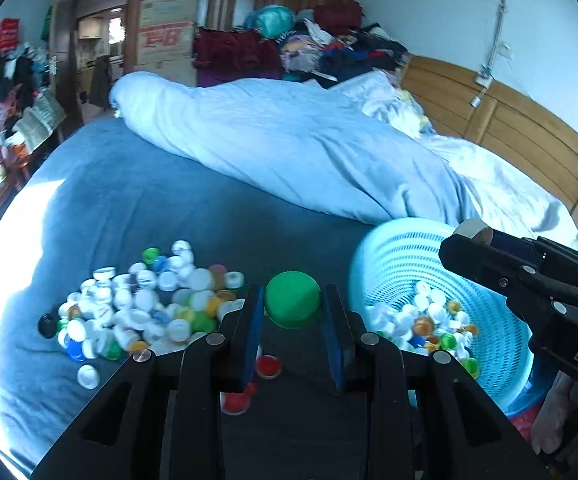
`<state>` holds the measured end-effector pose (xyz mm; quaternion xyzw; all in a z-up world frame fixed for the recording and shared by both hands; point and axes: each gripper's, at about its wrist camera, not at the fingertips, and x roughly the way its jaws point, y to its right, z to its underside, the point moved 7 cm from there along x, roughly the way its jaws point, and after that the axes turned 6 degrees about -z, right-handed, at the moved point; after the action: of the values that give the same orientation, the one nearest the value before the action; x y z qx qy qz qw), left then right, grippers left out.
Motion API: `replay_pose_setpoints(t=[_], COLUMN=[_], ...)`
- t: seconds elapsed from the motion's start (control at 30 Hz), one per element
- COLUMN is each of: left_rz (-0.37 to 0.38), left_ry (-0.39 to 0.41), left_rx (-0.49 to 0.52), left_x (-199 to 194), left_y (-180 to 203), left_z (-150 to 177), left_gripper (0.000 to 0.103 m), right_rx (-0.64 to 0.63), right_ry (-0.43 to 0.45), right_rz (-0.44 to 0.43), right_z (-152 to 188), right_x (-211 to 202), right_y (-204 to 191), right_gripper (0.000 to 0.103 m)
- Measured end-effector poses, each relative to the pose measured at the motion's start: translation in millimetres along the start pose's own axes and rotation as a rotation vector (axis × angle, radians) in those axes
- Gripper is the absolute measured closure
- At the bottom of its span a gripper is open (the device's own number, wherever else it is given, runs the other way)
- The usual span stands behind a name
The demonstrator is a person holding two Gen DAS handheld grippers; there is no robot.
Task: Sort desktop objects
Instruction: 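Carry the green and cream caps over the basket with both tools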
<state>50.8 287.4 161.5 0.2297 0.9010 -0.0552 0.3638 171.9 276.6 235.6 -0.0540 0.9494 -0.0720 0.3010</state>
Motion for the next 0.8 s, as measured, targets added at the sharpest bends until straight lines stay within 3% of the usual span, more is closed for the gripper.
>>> replay_pose_setpoints(t=[0.43,0.6,0.8], left_rz=[0.125,0.175,0.200], left_ry=[-0.081,-0.172,-0.266], left_rx=[0.120,0.163,0.175], left_x=[20.5,38.2,57.5], left_y=[107.1,141.2,159.4], left_z=[-13.8,-5.2,11.1], left_gripper=[0.078,0.078,0.078], right_rx=[0.154,0.218,0.240], right_ry=[-0.032,-0.072,-0.110], right_rz=[0.150,0.182,0.170], right_z=[37.7,52.4,66.1], right_x=[-33.1,-33.7,-27.1], right_y=[92.7,122.6,129.3], right_gripper=[0.067,0.067,0.066])
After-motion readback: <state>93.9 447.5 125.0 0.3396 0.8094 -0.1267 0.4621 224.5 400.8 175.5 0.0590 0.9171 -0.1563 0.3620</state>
